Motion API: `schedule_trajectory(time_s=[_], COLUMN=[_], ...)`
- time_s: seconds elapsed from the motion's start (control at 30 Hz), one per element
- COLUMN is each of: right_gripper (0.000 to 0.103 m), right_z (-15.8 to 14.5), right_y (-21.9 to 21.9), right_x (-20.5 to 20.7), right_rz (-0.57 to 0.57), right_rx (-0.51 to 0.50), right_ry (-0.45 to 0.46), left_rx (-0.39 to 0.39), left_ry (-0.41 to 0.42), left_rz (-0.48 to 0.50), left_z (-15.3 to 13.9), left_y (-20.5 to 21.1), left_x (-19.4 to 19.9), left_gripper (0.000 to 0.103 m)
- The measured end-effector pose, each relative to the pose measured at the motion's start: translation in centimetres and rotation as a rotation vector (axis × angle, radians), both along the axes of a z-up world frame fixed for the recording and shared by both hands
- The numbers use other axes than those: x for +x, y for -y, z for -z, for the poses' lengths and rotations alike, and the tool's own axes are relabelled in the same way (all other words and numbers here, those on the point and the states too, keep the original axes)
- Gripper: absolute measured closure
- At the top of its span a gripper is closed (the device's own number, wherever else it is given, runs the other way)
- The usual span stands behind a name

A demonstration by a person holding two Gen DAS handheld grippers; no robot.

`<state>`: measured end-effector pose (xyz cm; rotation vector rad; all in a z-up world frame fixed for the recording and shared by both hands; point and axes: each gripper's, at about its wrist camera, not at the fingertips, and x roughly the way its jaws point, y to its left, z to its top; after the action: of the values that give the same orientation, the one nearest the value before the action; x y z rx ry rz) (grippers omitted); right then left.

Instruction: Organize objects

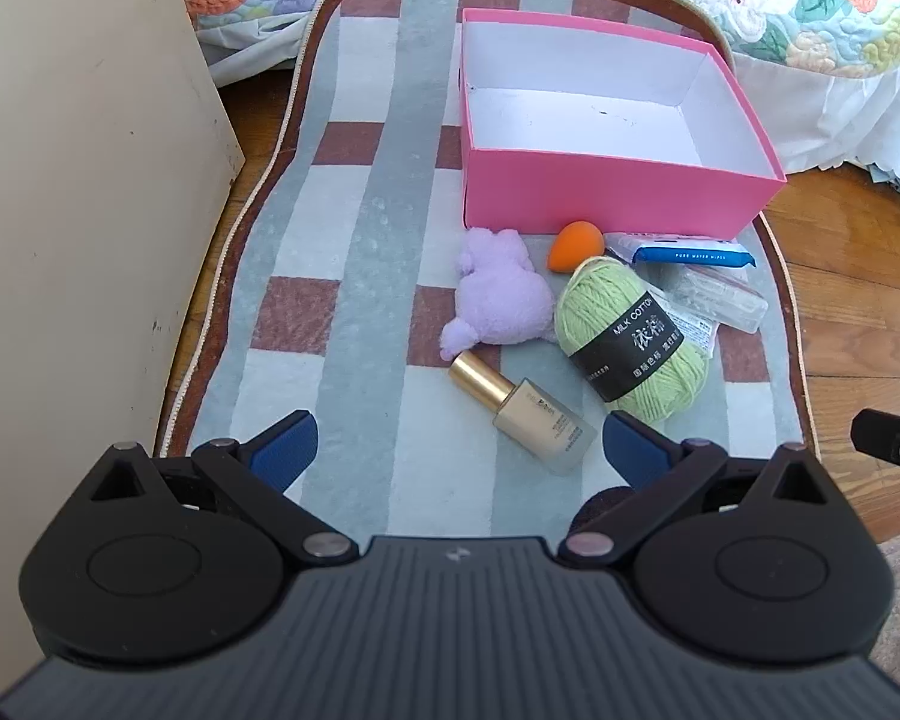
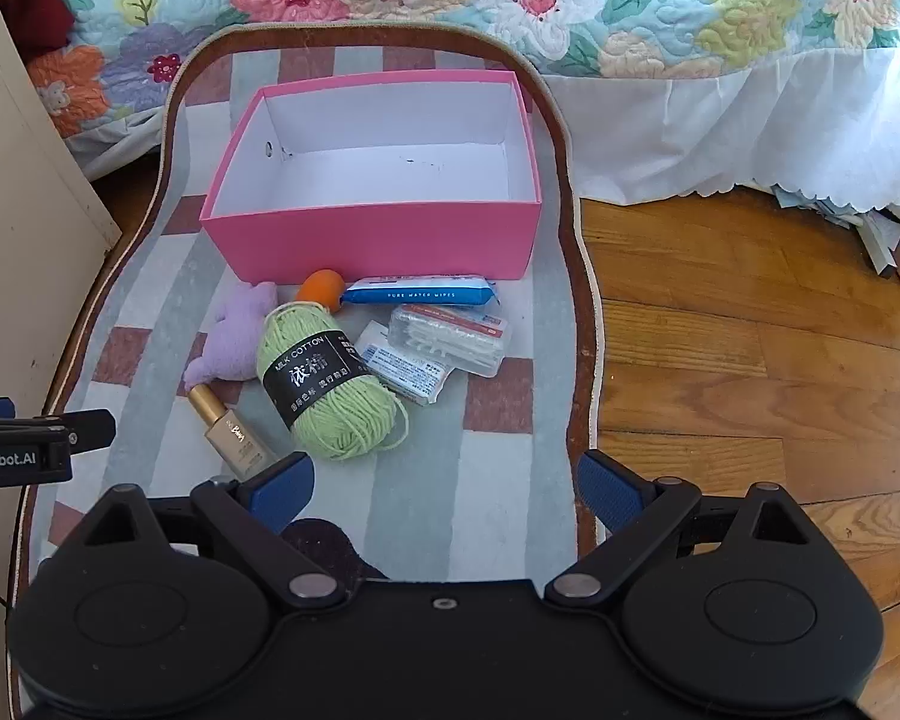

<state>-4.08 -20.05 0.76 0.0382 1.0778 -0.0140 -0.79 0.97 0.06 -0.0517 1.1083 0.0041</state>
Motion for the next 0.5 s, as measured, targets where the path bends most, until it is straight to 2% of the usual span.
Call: schedule_trajectory(time_s=[0.3,0.5], right_gripper=[0.006,0.006], right_z=[-0.3,-1.1], right_y=[0.2,0.7], right_x=[-0.4,-0.9], right_rz=[0.013,0.019], right_rx=[-0.01,-0.003], right_ry=[0.01,0.029], left_rx=[-0.038,-0.006], left_ry=[-0.015,-0.021], left_rz=[0.009,0.025], left_z=[-0.2,-0.4], left_y=[0.2,0.8], left_x=[-0.5,-0.9], left_gripper=[0.0,0.0])
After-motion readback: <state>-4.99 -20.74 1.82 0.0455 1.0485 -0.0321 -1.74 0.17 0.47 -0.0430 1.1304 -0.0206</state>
